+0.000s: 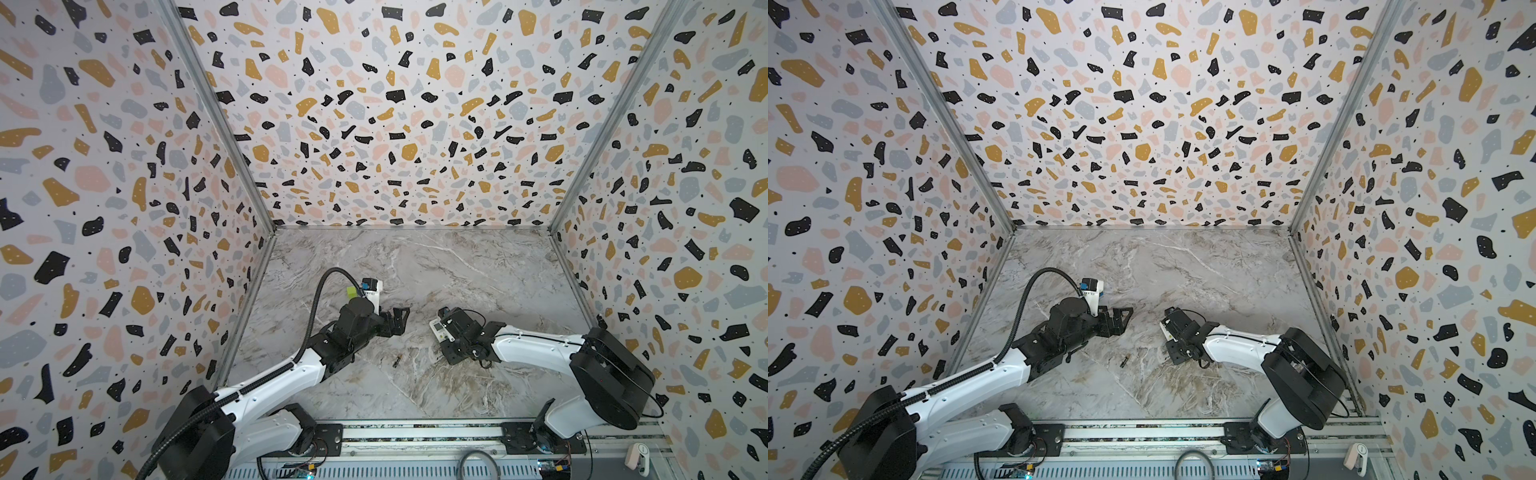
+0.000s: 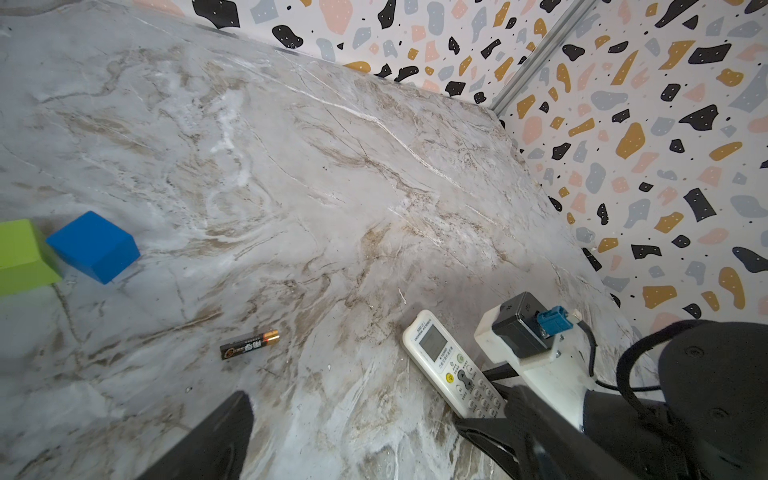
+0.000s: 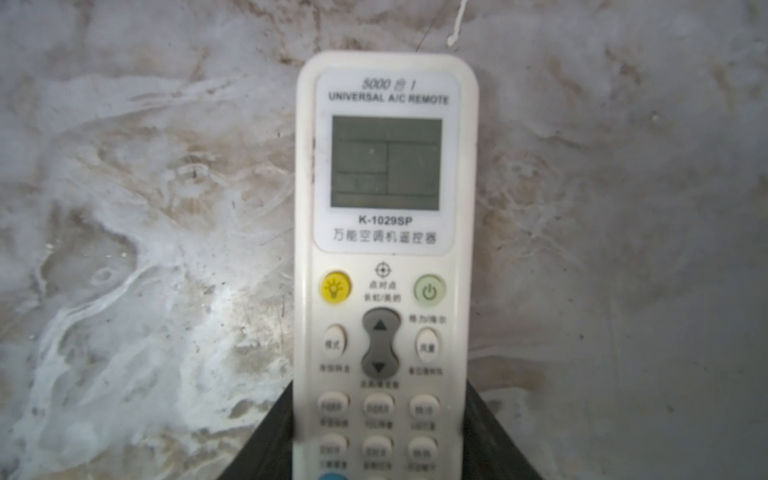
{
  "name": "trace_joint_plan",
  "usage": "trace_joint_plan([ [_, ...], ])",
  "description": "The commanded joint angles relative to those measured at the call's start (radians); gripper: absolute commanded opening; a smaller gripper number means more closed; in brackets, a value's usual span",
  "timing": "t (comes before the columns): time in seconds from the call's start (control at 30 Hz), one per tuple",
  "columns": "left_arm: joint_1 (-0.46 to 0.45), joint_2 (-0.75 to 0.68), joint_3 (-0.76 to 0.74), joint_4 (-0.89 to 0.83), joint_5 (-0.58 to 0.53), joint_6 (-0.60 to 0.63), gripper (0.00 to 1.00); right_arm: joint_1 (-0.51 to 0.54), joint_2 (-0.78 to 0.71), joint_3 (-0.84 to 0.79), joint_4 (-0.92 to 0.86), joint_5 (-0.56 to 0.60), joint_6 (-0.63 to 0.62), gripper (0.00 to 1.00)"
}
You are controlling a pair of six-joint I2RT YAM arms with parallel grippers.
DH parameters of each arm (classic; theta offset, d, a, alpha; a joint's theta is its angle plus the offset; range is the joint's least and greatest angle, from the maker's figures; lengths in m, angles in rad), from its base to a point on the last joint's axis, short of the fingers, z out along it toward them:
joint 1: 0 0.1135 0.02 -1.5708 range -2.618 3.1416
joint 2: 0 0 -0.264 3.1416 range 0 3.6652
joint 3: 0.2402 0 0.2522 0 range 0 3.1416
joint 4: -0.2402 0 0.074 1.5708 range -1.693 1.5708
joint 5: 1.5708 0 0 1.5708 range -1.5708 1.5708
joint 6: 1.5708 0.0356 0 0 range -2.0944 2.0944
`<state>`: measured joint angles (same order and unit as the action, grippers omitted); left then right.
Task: Load the batteries into the remote control
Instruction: 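Lift the remote upright with the right gripper toward the approaching left gripper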
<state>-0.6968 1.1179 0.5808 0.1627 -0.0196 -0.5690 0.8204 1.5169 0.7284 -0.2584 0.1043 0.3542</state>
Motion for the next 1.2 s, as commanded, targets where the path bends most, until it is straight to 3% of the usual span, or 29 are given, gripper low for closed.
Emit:
trace_joint_plan([
  [0.0,-0.006,-0.01,0.031,0.033,0.009,0.016,0.97,0.005,-0.033,-0.015,-0.041,0.002,0.012,0.4],
  [0.2,-0.006,-0.029,0.056,0.126,0.158,0.001,0.98,0.005,-0.241,-0.048,0.019,-0.07,-0.005,0.27],
  [0.5,-0.006,-0.066,0.143,0.301,0.45,-0.038,0.98,-0.04,-0.605,-0.039,0.21,-0.375,-0.069,0.19],
  [0.9,-0.006,-0.105,0.236,0.331,0.587,-0.05,0.97,-0.173,-0.68,-0.002,0.493,-0.827,-0.031,0.16],
  [1.17,-0.043,-0.045,0.288,0.367,0.627,-0.046,0.95,-0.179,-0.639,0.016,0.542,-0.915,-0.014,0.15],
])
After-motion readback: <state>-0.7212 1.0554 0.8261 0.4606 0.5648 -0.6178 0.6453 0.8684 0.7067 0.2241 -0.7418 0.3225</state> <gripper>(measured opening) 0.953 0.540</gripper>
